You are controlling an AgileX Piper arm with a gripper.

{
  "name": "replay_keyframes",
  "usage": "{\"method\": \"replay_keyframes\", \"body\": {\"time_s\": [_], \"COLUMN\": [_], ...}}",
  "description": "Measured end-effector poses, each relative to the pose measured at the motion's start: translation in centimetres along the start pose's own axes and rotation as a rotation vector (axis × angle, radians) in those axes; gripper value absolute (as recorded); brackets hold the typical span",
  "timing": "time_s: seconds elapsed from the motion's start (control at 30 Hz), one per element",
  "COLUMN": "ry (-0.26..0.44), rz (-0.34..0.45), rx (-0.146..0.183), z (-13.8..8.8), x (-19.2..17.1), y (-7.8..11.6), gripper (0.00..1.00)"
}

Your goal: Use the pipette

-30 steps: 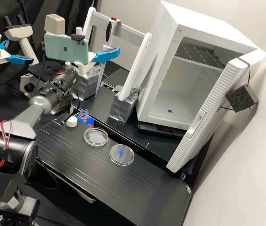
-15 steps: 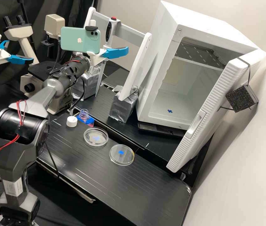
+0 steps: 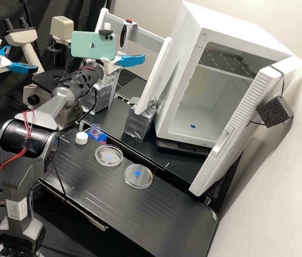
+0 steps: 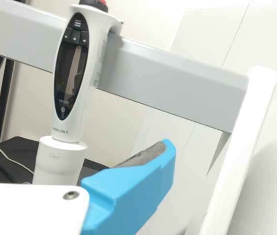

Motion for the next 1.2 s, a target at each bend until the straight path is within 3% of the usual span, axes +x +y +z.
{"method": "replay_keyframes", "body": {"time_s": [1.2], "ry": [-0.030], "rz": [-0.017], "rx": [0.000], "z": [1.04], "x": [0.40], "y": [-0.69], "gripper": [0.00]}}
